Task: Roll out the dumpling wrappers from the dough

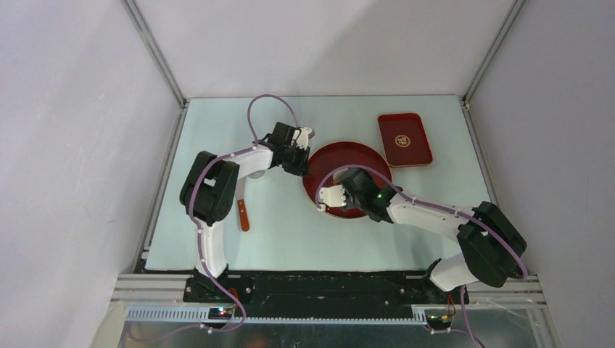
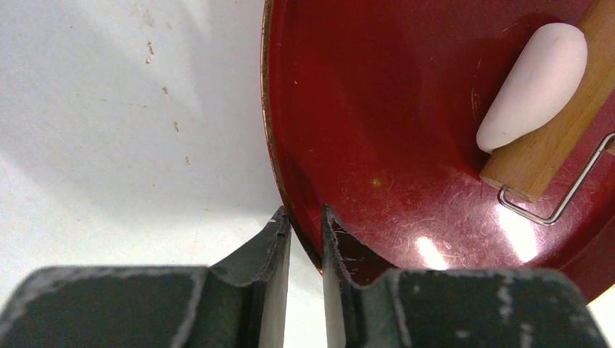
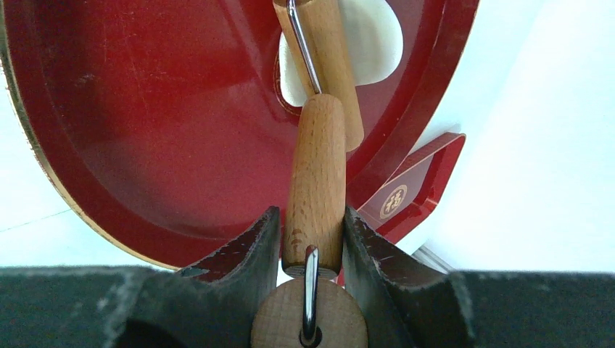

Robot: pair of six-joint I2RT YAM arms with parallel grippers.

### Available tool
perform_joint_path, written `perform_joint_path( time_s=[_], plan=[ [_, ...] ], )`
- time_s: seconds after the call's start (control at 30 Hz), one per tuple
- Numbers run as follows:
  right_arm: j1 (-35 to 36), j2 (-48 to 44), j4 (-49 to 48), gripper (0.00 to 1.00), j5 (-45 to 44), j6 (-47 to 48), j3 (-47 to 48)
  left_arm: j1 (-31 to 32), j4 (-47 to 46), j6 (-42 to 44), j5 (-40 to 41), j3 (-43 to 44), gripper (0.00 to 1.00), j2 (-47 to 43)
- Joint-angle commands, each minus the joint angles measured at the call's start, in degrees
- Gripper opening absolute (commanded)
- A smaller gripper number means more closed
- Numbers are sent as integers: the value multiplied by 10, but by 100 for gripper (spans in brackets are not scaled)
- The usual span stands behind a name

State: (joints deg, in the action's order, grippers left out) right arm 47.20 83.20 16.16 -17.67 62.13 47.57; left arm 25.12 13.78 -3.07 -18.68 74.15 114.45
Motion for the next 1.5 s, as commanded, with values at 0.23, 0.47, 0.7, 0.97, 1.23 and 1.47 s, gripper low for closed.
perform_joint_path(
  time_s=[0.23,0.47,0.7,0.97,1.23,1.47],
  plan=[
    [15,10,190,0,84,-15,-41,-6,0,7,5,4,24,9],
    [14,-10,194,0,87,-15,-41,-6,0,7,6,4,24,8],
    [14,-18,206,0,87,-23,-41,-5,-1,7,7,5,23,9],
    [14,-48,210,0,80,-23,-41,-5,0,6,7,5,23,8],
    [-14,-122,183,0,86,-12,43,-5,0,7,7,5,23,9],
    [-22,-123,68,0,89,29,72,-5,0,7,8,5,24,10]
  ],
)
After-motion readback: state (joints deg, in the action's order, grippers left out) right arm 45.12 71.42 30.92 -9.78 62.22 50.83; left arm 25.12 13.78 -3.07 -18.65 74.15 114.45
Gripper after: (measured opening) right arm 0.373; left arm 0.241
